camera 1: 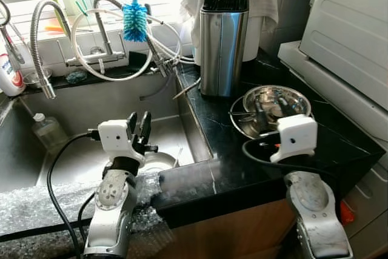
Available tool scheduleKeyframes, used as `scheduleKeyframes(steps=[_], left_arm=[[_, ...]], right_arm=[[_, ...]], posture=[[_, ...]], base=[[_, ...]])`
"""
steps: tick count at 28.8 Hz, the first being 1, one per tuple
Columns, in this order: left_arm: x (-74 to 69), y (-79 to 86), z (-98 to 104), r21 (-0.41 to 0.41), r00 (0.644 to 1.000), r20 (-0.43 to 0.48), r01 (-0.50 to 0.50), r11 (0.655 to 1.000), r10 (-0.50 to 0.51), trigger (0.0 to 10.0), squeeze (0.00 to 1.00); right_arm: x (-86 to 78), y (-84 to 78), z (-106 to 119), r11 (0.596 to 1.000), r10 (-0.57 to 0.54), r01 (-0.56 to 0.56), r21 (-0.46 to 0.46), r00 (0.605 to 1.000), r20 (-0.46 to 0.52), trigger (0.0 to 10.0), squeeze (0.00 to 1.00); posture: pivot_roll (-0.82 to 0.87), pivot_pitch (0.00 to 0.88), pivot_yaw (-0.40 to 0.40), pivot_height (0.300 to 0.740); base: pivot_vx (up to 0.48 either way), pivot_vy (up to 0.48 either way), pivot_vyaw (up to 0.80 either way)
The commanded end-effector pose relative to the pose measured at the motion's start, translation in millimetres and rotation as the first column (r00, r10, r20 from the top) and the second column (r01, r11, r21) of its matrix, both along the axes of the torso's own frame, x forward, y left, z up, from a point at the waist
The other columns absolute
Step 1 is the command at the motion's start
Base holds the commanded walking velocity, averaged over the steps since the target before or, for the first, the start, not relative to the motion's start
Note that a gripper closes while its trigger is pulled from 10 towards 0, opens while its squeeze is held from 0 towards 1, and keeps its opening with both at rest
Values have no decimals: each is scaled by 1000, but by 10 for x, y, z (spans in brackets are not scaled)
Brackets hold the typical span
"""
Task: Kitchen organization
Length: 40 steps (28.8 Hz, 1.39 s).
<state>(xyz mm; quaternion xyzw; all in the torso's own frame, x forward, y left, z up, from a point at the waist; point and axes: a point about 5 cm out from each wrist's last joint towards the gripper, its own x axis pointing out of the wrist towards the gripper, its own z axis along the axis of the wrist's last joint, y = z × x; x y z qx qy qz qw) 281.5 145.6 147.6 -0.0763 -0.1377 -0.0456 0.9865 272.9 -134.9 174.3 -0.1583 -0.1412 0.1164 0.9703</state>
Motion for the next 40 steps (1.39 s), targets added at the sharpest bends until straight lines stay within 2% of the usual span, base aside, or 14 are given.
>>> scheduleKeyframes(steps=[1,2,3,6,8,14,22,40], left_arm=[[-23,63,-149,-1,997,-75,-17,1000,17,10000,0],[-23,63,-149,-1,997,-75,-17,1000,17,10000,0],[-27,71,-151,0,997,-78,-18,1000,18,10000,0],[-26,78,-150,1,997,-79,-19,1000,19,10000,0],[-16,86,-146,2,997,-80,-23,1000,23,10000,0],[1,75,-138,-1,997,-80,-20,1000,20,10000,0],[2,63,-144,-2,996,-87,-15,1000,15,10000,0],[-20,64,-163,-2,995,-97,-17,1000,17,10000,0]], right_arm=[[-19,138,71,992,108,-108,-72,994,3,10000,0],[-19,138,71,992,108,-108,-72,994,3,10000,0],[-33,184,55,977,170,-171,-124,985,-21,10000,0],[-37,199,55,970,191,-193,-146,981,-29,10000,0],[-52,224,52,951,237,-243,-192,970,-53,10000,0],[-36,197,43,941,233,-244,-234,970,-71,10000,0],[46,67,-34,946,125,-151,-287,986,-106,10000,0],[117,-42,-143,960,-4,-51,-276,981,-195,10000,0]], posture=[[-104,0,37,740],[-104,0,37,740],[-101,0,38,740],[-102,0,40,740],[-105,0,43,740],[-105,0,46,740],[-103,0,46,740],[-96,0,42,740]], base=[[0,0,0],[0,0,0],[0,0,0],[0,0,0],[0,0,0],[0,0,0],[0,0,0],[0,0,0]])
